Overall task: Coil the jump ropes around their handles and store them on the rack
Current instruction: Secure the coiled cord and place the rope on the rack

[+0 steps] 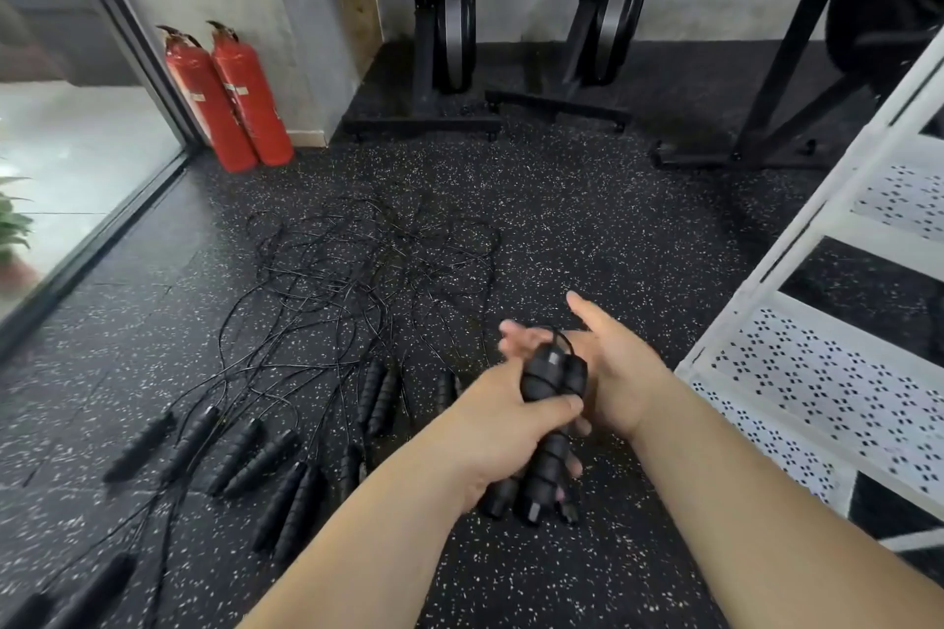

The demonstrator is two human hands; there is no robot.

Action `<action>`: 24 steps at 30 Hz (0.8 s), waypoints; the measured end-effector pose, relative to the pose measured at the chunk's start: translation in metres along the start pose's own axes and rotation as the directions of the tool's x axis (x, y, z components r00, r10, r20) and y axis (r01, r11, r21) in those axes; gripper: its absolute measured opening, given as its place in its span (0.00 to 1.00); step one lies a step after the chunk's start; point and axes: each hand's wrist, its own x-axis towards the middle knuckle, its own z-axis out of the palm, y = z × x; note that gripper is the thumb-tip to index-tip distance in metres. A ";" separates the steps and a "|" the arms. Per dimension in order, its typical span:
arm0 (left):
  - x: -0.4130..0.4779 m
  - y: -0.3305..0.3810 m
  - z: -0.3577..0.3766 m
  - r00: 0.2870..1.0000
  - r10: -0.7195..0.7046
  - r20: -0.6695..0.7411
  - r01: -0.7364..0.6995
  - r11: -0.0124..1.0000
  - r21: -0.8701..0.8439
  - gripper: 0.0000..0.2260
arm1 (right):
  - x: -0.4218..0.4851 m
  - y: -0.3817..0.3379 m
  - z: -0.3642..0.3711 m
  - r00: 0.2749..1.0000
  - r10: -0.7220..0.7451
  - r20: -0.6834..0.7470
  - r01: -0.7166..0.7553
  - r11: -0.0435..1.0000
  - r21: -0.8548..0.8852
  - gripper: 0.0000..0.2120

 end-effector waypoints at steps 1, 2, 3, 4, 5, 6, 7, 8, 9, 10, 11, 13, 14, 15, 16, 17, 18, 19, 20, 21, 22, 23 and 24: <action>-0.001 -0.002 0.000 1.000 -0.012 0.007 0.012 1.000 0.014 0.09 | 0.004 -0.006 -0.007 0.999 -0.027 0.047 0.022 0.994 0.108 0.26; -0.002 -0.003 -0.001 1.000 -0.016 -0.010 0.016 1.000 0.022 0.09 | 0.007 -0.012 -0.013 0.997 -0.074 0.030 0.066 0.977 0.203 0.22; -0.001 -0.003 -0.004 0.999 -0.018 -0.041 0.019 0.999 0.028 0.09 | 0.009 -0.018 -0.018 0.993 -0.115 -0.006 0.111 0.947 0.302 0.22; -0.002 -0.001 -0.007 0.998 -0.019 -0.062 0.021 0.999 0.025 0.09 | 0.011 -0.023 -0.023 0.988 -0.148 -0.050 0.156 0.910 0.384 0.21; -0.003 0.001 -0.011 0.997 -0.023 -0.072 0.024 1.000 0.018 0.09 | 0.014 -0.029 -0.028 0.981 -0.177 -0.081 0.194 0.871 0.452 0.19; -0.004 0.004 -0.015 0.997 -0.027 -0.078 0.027 1.000 0.003 0.09 | 0.014 -0.034 -0.032 0.972 -0.193 -0.130 0.233 0.845 0.482 0.16; -0.005 0.007 -0.019 0.996 -0.027 -0.085 0.025 0.999 -0.022 0.09 | 0.015 -0.039 -0.037 0.961 -0.212 -0.177 0.274 0.810 0.518 0.13; -0.006 0.010 -0.024 0.995 -0.021 -0.097 0.016 0.998 -0.052 0.10 | 0.015 -0.044 -0.042 0.948 -0.236 -0.213 0.316 0.778 0.543 0.10; -0.007 0.013 -0.029 0.993 -0.014 -0.119 0.004 0.996 -0.088 0.10 | 0.015 -0.049 -0.048 0.933 -0.271 -0.236 0.359 0.734 0.576 0.09; -0.007 0.015 -0.034 0.989 -0.005 -0.149 -0.014 0.992 -0.126 0.10 | 0.012 -0.054 -0.051 0.916 -0.311 -0.254 0.401 0.700 0.590 0.08; -0.008 0.018 -0.039 0.983 0.006 -0.181 -0.036 0.986 -0.163 0.10 | 0.008 -0.058 -0.054 0.899 -0.347 -0.267 0.437 0.667 0.604 0.08; -0.009 0.023 -0.047 0.965 0.030 -0.262 -0.092 0.970 -0.227 0.10 | -0.002 -0.065 -0.054 0.868 -0.403 -0.289 0.492 0.622 0.609 0.09; -0.010 0.025 -0.051 0.949 0.034 -0.313 -0.119 0.959 -0.257 0.09 | -0.008 -0.067 -0.054 0.855 -0.419 -0.304 0.512 0.599 0.616 0.09; -0.010 0.027 -0.056 0.928 0.029 -0.371 -0.144 0.947 -0.287 0.09 | -0.012 -0.069 -0.054 0.843 -0.428 -0.327 0.532 0.570 0.626 0.10; -0.011 0.029 -0.062 0.901 0.024 -0.432 -0.173 0.935 -0.309 0.08 | -0.017 -0.071 -0.055 0.828 -0.435 -0.353 0.555 0.547 0.628 0.11; -0.012 0.030 -0.069 0.870 0.023 -0.492 -0.208 0.922 -0.325 0.07 | -0.022 -0.072 -0.056 0.811 -0.444 -0.380 0.580 0.527 0.621 0.12; -0.013 0.032 -0.076 0.841 0.030 -0.540 -0.245 0.911 -0.332 0.07 | -0.028 -0.073 -0.056 0.793 -0.454 -0.406 0.606 0.521 0.601 0.12; -0.014 0.033 -0.082 0.820 0.044 -0.570 -0.275 0.905 -0.326 0.06 | -0.033 -0.074 -0.057 0.775 -0.465 -0.429 0.631 0.524 0.572 0.12; -0.017 0.034 -0.086 0.812 0.063 -0.580 -0.290 0.906 -0.308 0.07 | -0.038 -0.074 -0.057 0.758 -0.475 -0.447 0.651 0.535 0.538 0.12; -0.019 0.035 -0.088 0.815 0.084 -0.573 -0.294 0.912 -0.285 0.07 | -0.042 -0.073 -0.057 0.748 -0.481 -0.458 0.664 0.556 0.500 0.11; -0.022 0.035 -0.088 0.829 0.101 -0.550 -0.289 0.920 -0.266 0.07 | -0.046 -0.072 -0.055 0.743 -0.485 -0.462 0.668 0.578 0.467 0.11; -0.025 0.035 -0.086 0.849 0.114 -0.516 -0.277 0.927 -0.251 0.08 | -0.050 -0.070 -0.051 0.738 -0.491 -0.463 0.672 0.598 0.437 0.10; -0.026 0.034 -0.084 0.867 0.124 -0.482 -0.264 0.936 -0.235 0.08 | -0.053 -0.068 -0.046 0.733 -0.499 -0.462 0.675 0.618 0.403 0.09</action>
